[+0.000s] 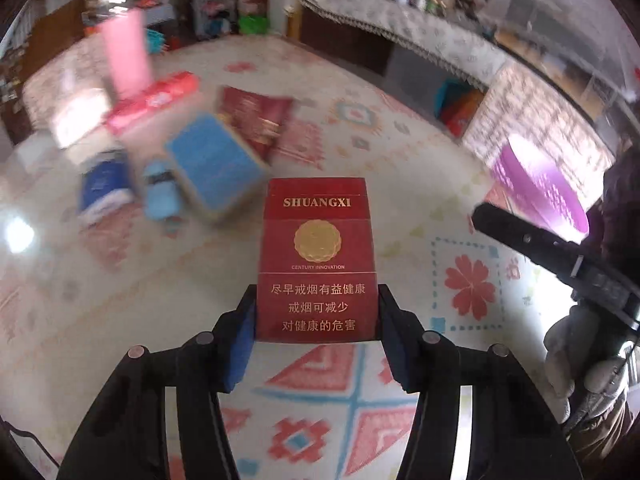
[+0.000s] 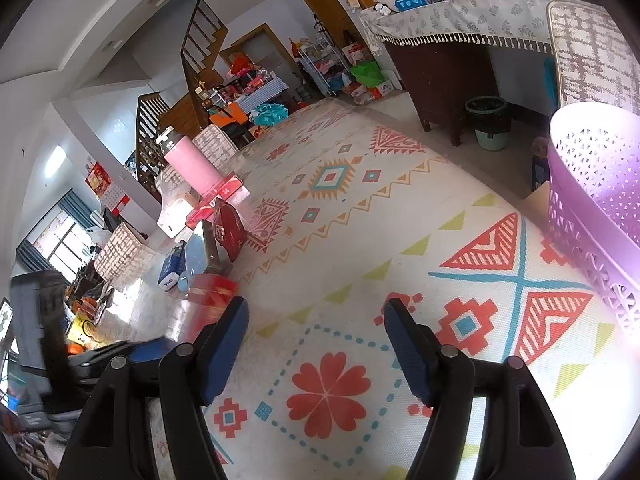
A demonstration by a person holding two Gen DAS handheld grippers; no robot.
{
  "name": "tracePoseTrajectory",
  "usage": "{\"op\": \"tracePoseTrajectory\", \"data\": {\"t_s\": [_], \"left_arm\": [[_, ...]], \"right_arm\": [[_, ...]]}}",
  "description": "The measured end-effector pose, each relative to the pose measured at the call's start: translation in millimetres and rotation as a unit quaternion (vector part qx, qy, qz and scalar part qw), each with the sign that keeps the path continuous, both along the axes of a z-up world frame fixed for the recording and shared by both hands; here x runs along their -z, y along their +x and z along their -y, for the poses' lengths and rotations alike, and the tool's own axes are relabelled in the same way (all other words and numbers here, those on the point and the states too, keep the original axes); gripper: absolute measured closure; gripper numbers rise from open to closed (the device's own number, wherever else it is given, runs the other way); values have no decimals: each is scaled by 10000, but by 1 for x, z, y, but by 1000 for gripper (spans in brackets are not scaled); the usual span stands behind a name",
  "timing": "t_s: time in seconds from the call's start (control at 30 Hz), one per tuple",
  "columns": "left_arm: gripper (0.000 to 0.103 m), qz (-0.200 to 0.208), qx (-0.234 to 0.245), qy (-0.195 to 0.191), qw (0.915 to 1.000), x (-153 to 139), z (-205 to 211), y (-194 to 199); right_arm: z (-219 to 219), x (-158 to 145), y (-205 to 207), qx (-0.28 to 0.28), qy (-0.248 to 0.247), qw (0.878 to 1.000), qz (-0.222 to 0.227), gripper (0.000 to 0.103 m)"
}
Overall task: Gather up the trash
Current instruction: 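Grasp the red SHUANGXI cigarette box with the left tool, then grasp the blue-framed card with the right tool while left tool holds the cigarette box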
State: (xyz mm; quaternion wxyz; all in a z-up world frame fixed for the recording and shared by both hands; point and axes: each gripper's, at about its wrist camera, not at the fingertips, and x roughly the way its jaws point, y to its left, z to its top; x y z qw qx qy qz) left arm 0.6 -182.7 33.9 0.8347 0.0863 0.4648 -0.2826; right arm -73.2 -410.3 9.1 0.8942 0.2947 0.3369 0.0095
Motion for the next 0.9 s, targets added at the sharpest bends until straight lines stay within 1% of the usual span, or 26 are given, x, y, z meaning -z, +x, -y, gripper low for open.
{"op": "tracePoseTrajectory", "data": {"t_s": [0.07, 0.2, 0.33, 0.43, 0.5, 0.6, 0.67, 0.73, 0.8, 0.9], "left_arm": [[48, 184, -285, -109, 9994, -12, -21, -1], [48, 321, -735, -288, 9964, -28, -62, 8], [48, 275, -1201, -601, 9906, -35, -108, 24], [48, 249, -1479, -810, 9854, -37, -135, 33], [48, 244, -1588, -839, 9834, -34, -146, 37], [48, 181, -1814, -944, 9787, -31, -164, 45], [48, 168, -1949, -959, 9760, -28, -173, 46], [48, 211, -2100, -838, 9739, -25, -178, 46], [48, 261, -2271, -711, 9709, -21, -182, 49], [48, 260, -2338, -749, 9690, -19, -186, 50]], "right_arm": [[-1, 0, 0, -13, -23, 10000, -16, 28], [-3, 1, 2, -15, -76, 10000, -59, 27], [-5, 2, 4, -17, -153, 9998, -140, 25], [-11, 2, 10, -129, -245, 9990, -354, 25], [-22, -2, 13, -278, -365, 9980, -432, 25], [-50, -19, 29, -766, -482, 9951, -395, 25], [-81, -31, 50, -1155, -887, 9884, -425, 25], [-106, -37, 68, -1360, -1298, 9813, -422, 25], [-133, -40, 90, -1455, -1885, 9704, -392, 25], [-164, -39, 119, -1564, -2381, 9580, -330, 27]]}}
